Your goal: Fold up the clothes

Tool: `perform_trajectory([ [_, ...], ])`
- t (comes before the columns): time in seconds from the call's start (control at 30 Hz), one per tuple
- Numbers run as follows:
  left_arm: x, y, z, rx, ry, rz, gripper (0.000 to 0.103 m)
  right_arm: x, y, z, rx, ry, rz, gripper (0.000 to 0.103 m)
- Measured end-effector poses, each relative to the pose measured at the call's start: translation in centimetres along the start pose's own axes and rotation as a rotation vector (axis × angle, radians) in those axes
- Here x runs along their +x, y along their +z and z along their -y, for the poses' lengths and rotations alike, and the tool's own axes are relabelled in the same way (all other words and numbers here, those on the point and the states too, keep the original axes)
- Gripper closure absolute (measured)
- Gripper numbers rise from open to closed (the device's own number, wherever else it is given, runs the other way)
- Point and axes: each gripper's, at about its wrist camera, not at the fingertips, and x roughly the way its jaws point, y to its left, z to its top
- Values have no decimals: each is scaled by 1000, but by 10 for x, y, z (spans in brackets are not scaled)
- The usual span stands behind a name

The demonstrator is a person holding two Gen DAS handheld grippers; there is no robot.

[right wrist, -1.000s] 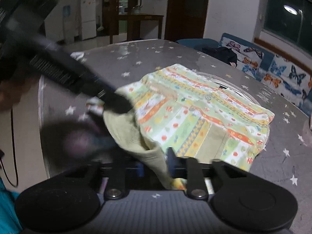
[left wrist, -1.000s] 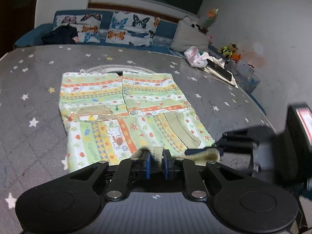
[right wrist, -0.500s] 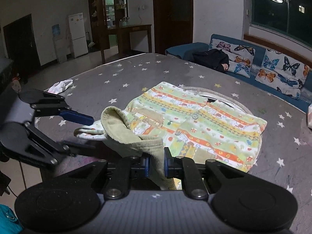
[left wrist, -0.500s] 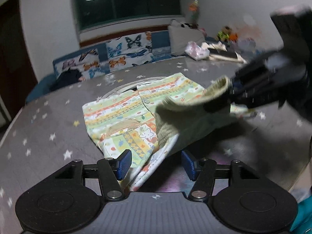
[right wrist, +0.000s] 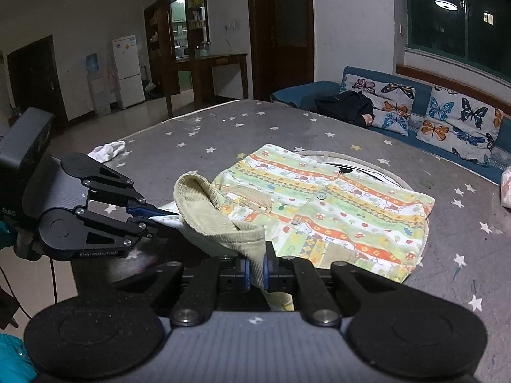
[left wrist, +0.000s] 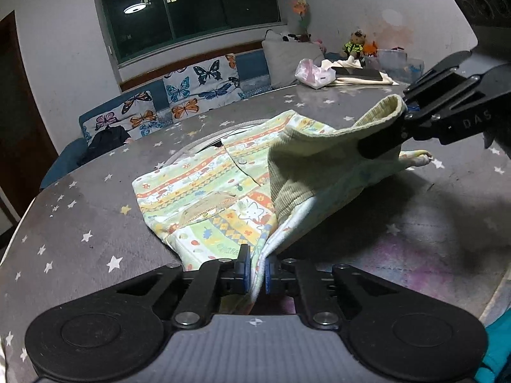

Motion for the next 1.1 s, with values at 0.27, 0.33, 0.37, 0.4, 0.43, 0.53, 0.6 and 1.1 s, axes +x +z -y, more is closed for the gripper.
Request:
perform_trajectory([
  [0.27, -39, -2, 17, -4, -52, 29, 95, -37, -2, -6, -20, 41, 12, 98],
  [0.33, -49, -3, 21, -5, -65, 36, 95, -49, -5, -11, -29, 59, 13, 98],
  [0.37, -54, -3, 23, -5, -71, 40, 95, -55, -6, -13, -35, 68, 15, 98],
  [0.4, -59, -3, 25, -6, -78, 44, 95, -61, -7, -16, -39, 78, 17, 98],
  [0.43, -64, -3, 27, -6, -84, 47, 95, -67, -7, -18, -41, 89, 21, 98],
  [0.53, -74, -2, 30, -17, -93, 62, 96, -89, -7, -26, -52, 117, 37, 98],
  [0.6, -79, -1, 29, -28, -94, 74, 96, -103, -5, -30, -60, 136, 50, 98],
  [1.1, -67, 18, -5, -132, -87, 98, 96, -69, 45, -3, -63, 89, 85, 99],
])
